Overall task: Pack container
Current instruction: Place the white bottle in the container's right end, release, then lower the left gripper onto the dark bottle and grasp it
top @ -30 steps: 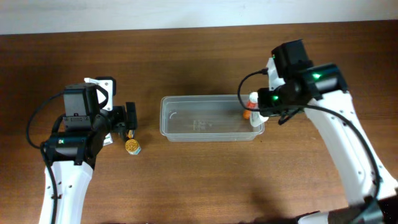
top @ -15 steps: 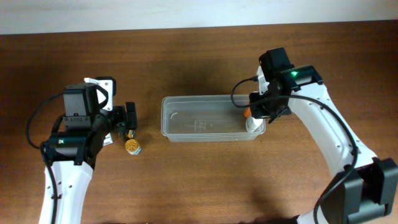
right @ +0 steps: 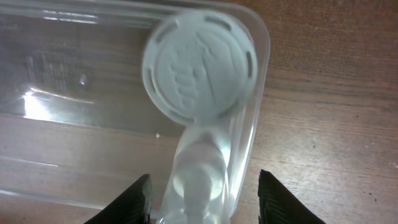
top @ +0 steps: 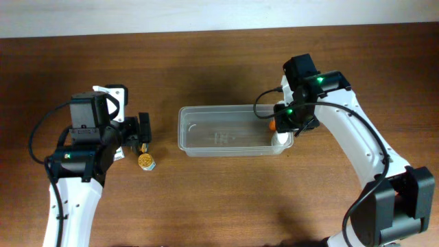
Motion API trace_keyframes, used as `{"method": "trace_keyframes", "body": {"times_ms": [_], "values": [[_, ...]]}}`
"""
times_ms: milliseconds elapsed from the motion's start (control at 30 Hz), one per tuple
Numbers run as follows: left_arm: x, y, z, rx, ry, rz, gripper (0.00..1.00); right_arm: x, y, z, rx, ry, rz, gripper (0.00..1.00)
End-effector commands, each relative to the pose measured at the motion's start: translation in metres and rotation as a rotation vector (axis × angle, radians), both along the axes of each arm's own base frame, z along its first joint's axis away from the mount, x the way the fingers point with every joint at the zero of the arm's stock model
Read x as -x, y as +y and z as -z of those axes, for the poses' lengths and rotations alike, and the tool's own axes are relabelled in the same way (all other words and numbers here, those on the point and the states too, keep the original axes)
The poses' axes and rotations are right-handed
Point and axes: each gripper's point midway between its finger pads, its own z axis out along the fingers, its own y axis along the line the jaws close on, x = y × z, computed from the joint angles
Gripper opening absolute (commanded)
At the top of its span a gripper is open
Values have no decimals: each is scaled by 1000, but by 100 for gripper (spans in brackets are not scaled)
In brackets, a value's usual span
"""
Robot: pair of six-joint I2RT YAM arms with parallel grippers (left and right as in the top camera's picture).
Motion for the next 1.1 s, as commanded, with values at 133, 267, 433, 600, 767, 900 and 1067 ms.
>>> {"method": "trace_keyframes", "body": {"times_ms": [133, 267, 433, 600, 767, 900, 1067], "values": [[-3, -3, -6, 14, -15, 8, 99, -16, -11, -98, -18, -258, 69, 58], [0, -3, -4, 14, 0, 8, 99, -19, -61, -134, 0, -380, 284, 97], [-1, -3, -2, 13, 5, 6, 99, -4, -121, -128, -3, -321, 462, 98], [-8, 5, 21, -22, 76, -22, 99, 8, -145, -99, -33, -207, 492, 99], [-15, 5, 64, -24, 208, -21, 99, 10, -150, -73, -33, -136, 510, 98], [-18, 5, 99, -25, 306, -19, 99, 7, -150, -64, -32, -112, 509, 98], [-19, 8, 134, -24, 400, -29, 95, 7, -150, -61, -32, -104, 509, 98]]}}
